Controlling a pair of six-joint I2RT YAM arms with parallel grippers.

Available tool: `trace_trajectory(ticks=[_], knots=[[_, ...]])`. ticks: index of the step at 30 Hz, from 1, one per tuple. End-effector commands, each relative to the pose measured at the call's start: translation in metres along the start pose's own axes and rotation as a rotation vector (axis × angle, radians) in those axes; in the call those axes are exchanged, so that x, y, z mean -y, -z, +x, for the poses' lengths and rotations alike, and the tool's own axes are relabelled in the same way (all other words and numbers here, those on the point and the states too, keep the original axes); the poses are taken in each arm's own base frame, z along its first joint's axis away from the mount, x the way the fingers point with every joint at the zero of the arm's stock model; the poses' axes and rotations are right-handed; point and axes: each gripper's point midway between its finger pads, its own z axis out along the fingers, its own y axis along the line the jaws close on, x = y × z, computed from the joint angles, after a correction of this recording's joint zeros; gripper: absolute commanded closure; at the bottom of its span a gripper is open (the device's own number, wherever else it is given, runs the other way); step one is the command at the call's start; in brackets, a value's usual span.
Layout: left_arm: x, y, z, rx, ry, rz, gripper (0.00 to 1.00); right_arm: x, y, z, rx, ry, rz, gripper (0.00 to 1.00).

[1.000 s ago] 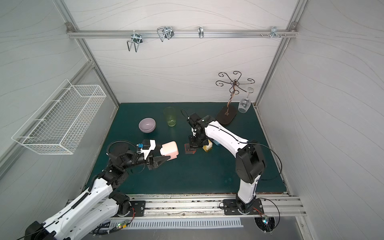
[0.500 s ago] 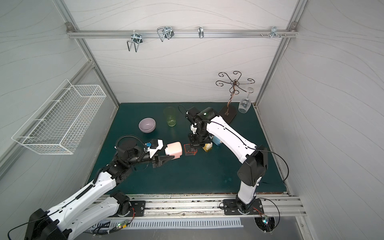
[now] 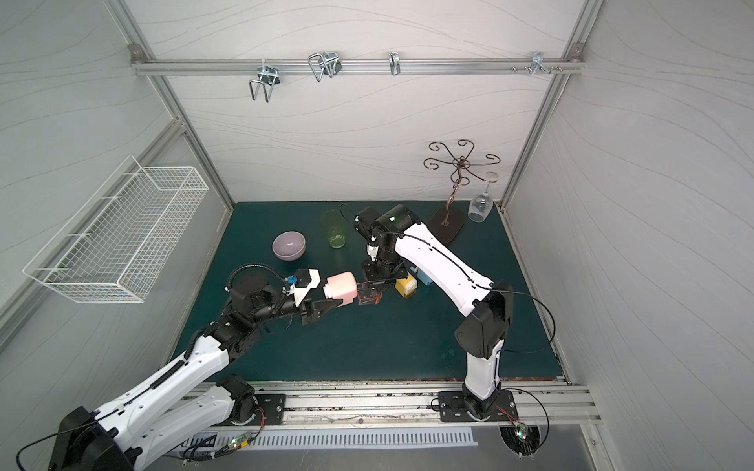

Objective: Put the tray back into the pencil sharpener
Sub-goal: Close the container of the pencil sharpener.

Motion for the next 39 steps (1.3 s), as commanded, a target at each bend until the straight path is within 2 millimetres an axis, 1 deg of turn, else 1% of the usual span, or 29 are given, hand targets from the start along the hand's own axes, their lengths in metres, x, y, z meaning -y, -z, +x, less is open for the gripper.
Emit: trace_trajectory(ticks=[1,4,10,21,26,29,33,37,38,39], knots=[[0.002,0.003,-0.043,0.136,-0.078,0.019,1.00,0.001,0.002,0.007,-0.034,0.002,0.005,1.00],[0.004,0.000,-0.033,0.100,-0.067,0.030,1.00,-0.004,0.007,0.004,-0.021,0.007,-0.008,1.00],[0.007,-0.004,-0.022,0.039,-0.064,0.049,1.00,-0.011,0.012,0.001,-0.003,0.010,-0.037,1.00],[0.006,-0.008,-0.023,0.029,-0.056,0.052,1.00,-0.041,0.018,-0.003,0.027,0.076,-0.177,1.00],[0.014,-0.009,-0.032,0.072,-0.073,0.112,1.00,-0.060,0.024,-0.006,0.045,0.143,-0.260,1.00],[0.017,-0.010,-0.032,0.076,-0.079,0.136,1.00,-0.069,0.025,-0.002,0.047,0.206,-0.276,1.00],[0.025,-0.011,-0.032,0.073,-0.108,0.187,1.00,-0.072,0.026,0.006,0.039,0.273,-0.300,1.00],[0.033,-0.013,-0.036,0.076,-0.127,0.236,1.00,-0.083,0.033,0.005,0.052,0.263,-0.382,1.00],[0.033,-0.014,-0.037,0.075,-0.131,0.236,1.00,-0.086,0.035,0.004,0.052,0.244,-0.411,1.00],[0.031,-0.015,-0.037,0.076,-0.128,0.228,1.00,-0.091,0.037,0.004,0.048,0.223,-0.454,0.98]])
